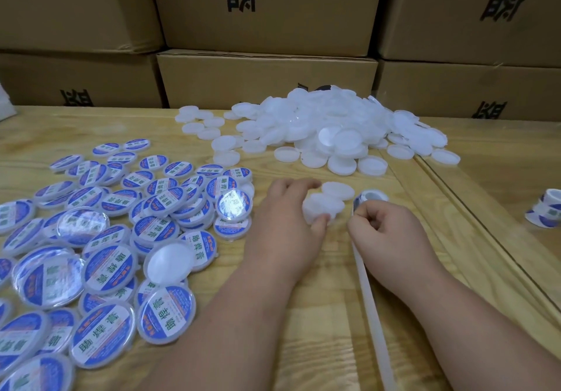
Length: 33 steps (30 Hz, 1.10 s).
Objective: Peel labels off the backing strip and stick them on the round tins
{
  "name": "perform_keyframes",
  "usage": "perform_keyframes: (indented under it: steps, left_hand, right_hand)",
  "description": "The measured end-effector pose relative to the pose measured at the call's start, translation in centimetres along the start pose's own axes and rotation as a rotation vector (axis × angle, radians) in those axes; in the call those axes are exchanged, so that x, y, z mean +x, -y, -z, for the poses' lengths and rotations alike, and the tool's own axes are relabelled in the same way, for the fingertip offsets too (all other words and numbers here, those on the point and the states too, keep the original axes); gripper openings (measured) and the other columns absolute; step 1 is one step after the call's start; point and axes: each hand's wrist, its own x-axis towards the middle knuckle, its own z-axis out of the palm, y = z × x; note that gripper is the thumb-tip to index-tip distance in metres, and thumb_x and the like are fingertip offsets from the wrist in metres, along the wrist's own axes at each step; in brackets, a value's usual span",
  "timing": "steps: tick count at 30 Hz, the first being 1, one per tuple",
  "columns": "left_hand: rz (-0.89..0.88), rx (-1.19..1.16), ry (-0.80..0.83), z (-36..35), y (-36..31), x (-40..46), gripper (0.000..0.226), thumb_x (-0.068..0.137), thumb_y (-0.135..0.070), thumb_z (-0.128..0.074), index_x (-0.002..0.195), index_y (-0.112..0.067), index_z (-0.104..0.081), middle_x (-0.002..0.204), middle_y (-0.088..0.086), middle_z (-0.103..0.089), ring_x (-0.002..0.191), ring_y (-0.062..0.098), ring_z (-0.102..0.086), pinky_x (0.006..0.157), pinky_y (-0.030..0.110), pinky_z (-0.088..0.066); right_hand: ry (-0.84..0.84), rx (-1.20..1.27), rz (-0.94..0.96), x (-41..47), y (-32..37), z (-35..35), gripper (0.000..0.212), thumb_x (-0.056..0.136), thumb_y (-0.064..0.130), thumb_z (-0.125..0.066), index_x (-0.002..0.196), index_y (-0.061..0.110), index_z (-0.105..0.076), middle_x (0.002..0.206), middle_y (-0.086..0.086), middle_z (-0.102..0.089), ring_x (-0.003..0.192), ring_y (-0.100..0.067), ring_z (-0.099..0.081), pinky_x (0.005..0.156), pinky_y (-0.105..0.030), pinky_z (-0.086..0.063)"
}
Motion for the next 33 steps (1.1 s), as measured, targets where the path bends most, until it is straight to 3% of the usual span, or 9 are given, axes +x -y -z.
perform_keyframes:
  steps: [2,5,10,15,18,23,26,29,33]
  left_hand:
    - [-0.047,-0.172,-0.043,-0.2,-0.1,0.0,0.032,0.090,-0.034,-0.069,0.116,-0.049,-0.059,0.115,-0.024,-0.053,0.091,0.000,-0.059,0.078,0.010,-0.045]
    - [-0.058,-0.377,0.083,-0.4,-0.2,-0.5,0.025,0.089,-0.036,-0.066,0.109,-0.050,-0.064,0.101,-0.028,-0.064,0.074,-0.001,-0.060,0.066,0.009,-0.044]
    - [-0.021,-0.392,0.180,-0.3,0.0,-0.2,0.037,0.093,-0.038,-0.068,0.129,-0.041,-0.064,0.108,-0.035,-0.066,0.086,0.003,-0.063,0.076,0.013,-0.050]
    - [-0.010,-0.436,0.195,-0.4,0.1,-0.2,0.028,0.091,-0.035,-0.068,0.119,-0.034,-0.072,0.099,-0.028,-0.071,0.083,-0.002,-0.065,0.080,0.019,-0.052]
    - [0.013,-0.482,0.197,-0.3,0.1,-0.2,0.030,0.085,-0.042,-0.069,0.113,-0.033,-0.073,0.095,-0.030,-0.070,0.078,0.001,-0.065,0.076,0.023,-0.053]
    - [0.043,-0.540,0.133,-0.2,0.1,-0.2,0.016,0.077,-0.045,-0.076,0.085,-0.033,-0.071,0.074,-0.025,-0.067,0.060,0.001,-0.052,0.057,0.017,-0.047]
    - [0.033,-0.585,0.148,-0.1,0.0,-0.2,0.016,0.076,-0.044,-0.077,0.081,-0.029,-0.074,0.077,-0.014,-0.071,0.066,0.004,-0.056,0.061,0.020,-0.049]
    - [0.032,-0.602,0.169,0.1,0.0,-0.2,0.014,0.077,-0.040,-0.081,0.085,-0.029,-0.076,0.085,-0.008,-0.074,0.070,0.004,-0.058,0.065,0.018,-0.049]
    - [0.033,-0.619,0.188,0.3,0.1,-0.1,0.006,0.082,-0.035,-0.078,0.084,-0.029,-0.078,0.082,-0.011,-0.075,0.076,0.005,-0.064,0.069,0.020,-0.052]
  right_hand:
    - [0.004,0.064,0.015,0.1,-0.2,0.1,0.024,0.078,0.024,-0.054,0.059,0.015,-0.044,0.044,0.013,-0.032,0.043,-0.006,-0.030,0.040,-0.016,-0.028]
    - [0.051,0.162,0.041,0.1,-0.1,0.4,0.021,0.072,0.025,-0.052,0.055,0.018,-0.042,0.048,0.014,-0.032,0.046,-0.005,-0.029,0.044,-0.014,-0.026]
    - [0.207,0.358,0.091,-0.1,-0.1,0.6,0.020,0.067,0.022,-0.053,0.055,0.011,-0.042,0.061,-0.005,-0.035,0.060,-0.016,-0.031,0.057,-0.030,-0.026]
    - [0.284,0.372,0.069,-0.1,-0.1,0.8,0.033,0.070,0.046,-0.062,0.064,0.014,-0.063,0.065,-0.010,-0.053,0.065,-0.018,-0.045,0.063,-0.033,-0.037]
    - [0.385,0.340,0.047,-0.1,0.1,1.3,0.028,0.075,0.043,-0.068,0.084,0.018,-0.076,0.089,-0.026,-0.069,0.078,-0.024,-0.060,0.072,-0.041,-0.047]
    - [0.365,0.350,0.021,0.1,-0.2,1.6,0.016,0.079,0.026,-0.064,0.085,0.015,-0.074,0.070,-0.002,-0.065,0.068,-0.011,-0.058,0.062,-0.024,-0.047]
    - [0.323,0.343,0.025,0.2,-0.5,1.3,0.017,0.079,0.030,-0.068,0.082,0.013,-0.070,0.066,0.005,-0.055,0.059,-0.008,-0.048,0.053,-0.018,-0.041]
    - [0.320,0.387,0.017,0.3,-0.6,1.3,0.002,0.084,0.018,-0.073,0.083,0.021,-0.073,0.075,-0.004,-0.063,0.069,-0.010,-0.057,0.062,-0.019,-0.048]
    - [0.346,0.431,0.017,0.3,-0.6,1.4,0.015,0.091,0.010,-0.074,0.086,0.023,-0.077,0.073,0.005,-0.063,0.070,-0.007,-0.058,0.064,-0.017,-0.050]
